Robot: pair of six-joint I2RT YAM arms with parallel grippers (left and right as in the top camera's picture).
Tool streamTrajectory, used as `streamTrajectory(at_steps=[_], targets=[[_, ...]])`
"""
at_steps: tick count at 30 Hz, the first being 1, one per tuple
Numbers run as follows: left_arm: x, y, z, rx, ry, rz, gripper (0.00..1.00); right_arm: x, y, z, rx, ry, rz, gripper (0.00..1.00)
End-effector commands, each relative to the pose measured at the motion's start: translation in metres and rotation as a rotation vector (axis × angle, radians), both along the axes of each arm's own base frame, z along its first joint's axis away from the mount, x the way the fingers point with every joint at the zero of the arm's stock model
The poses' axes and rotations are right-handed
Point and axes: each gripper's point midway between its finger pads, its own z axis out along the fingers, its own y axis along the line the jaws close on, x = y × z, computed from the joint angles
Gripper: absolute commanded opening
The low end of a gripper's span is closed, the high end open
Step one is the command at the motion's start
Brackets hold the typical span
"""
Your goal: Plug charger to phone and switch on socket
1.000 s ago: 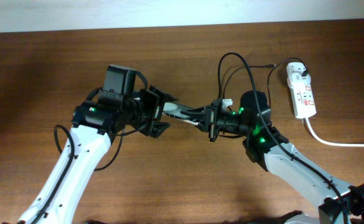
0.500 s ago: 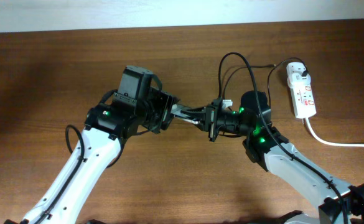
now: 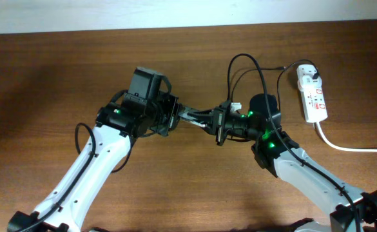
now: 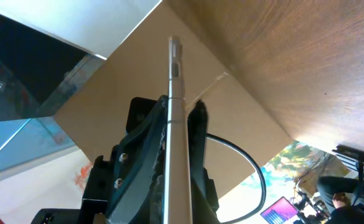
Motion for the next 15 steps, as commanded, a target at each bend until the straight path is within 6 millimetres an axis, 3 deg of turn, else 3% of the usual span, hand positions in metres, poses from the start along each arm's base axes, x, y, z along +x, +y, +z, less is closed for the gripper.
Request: streamTrajectory(at_steps=[1,4,8,12,15], targets=[[0.003,-0.005,0.002,-0.024,-0.013,-0.007,0.17,0.0,0.002,0.008,0.007,-0.03,0.007,0.04],[0.003,-0.005,0.003,-0.025,-0.015,-0.007,0.12,0.001,0.002,0.008,0.006,-0.03,0.004,0.17],[0.004,-0.004,0.003,-0.029,-0.015,-0.007,0.0,0.001,0.002,0.008,0.006,-0.031,0.004,0.27],[0.02,0.014,0.006,-0.022,-0.05,0.04,0.0,-0.004,0.004,0.009,0.0,-0.063,0.036,0.33],[0.044,0.039,0.016,0.035,-0.193,-0.009,0.0,-0.001,0.003,0.007,-0.066,-0.229,0.051,0.56]])
